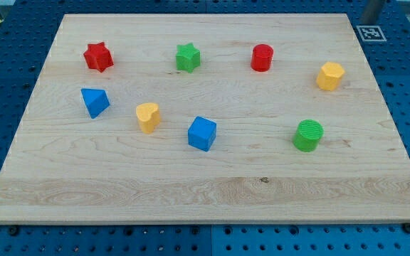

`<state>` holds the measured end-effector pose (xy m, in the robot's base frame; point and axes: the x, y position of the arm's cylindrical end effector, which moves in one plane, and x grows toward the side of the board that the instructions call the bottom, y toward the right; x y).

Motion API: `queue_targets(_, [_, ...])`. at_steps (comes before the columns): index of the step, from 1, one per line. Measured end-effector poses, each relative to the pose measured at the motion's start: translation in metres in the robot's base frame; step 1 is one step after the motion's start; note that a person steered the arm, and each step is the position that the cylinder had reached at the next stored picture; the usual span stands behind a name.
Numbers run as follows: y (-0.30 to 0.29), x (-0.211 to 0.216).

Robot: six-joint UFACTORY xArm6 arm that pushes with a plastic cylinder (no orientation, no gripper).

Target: Push the red circle into the yellow hexagon

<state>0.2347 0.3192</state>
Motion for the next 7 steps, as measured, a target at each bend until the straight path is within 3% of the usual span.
queue_targets(1, [-0.053, 0.042])
queue_targets(3, [-0.233, 0.05])
queue_targets(4, [-0.27, 0.05])
queue_targets(5, [-0.264, 0.059])
queue_targets(7, [-0.185, 0.106])
